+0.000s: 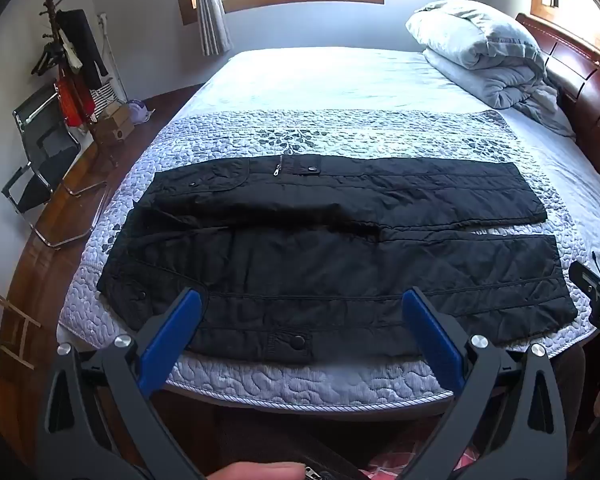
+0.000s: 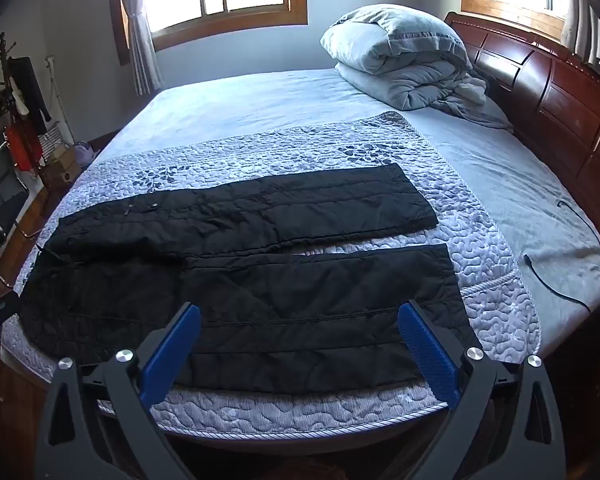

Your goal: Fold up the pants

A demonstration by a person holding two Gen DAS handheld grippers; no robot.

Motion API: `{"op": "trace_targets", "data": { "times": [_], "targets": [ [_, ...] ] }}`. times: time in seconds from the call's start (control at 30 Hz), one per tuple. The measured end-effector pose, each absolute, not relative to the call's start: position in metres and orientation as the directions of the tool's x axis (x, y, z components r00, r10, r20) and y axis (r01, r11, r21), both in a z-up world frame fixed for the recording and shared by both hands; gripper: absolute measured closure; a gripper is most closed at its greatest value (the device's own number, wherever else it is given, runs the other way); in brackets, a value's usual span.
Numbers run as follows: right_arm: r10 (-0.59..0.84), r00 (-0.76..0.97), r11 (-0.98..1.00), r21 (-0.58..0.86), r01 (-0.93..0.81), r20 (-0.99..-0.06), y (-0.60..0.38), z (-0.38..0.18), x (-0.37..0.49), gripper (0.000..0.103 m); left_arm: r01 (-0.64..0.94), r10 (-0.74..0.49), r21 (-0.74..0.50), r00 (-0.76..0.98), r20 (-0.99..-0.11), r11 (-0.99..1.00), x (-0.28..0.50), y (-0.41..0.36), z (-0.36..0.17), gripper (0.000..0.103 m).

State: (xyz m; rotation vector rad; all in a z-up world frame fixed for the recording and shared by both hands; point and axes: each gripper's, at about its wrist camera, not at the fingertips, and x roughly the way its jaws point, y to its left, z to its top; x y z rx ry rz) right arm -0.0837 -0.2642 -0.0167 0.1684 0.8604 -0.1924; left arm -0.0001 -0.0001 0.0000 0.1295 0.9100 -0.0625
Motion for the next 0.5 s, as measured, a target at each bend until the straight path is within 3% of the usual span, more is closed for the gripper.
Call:
{"op": "trace_targets", "data": {
  "times": [0.5],
  "targets": [
    [-0.101, 0.638, 0.968, 0.072, 0.24, -0.763, -0.2641, -0.0187, -0.082, 0.004, 0.115, -0.001, 0.087, 0.609, -0.793, 0.99, 0.0029, -0.0023, -0.0009, 0.003]
  ]
}}
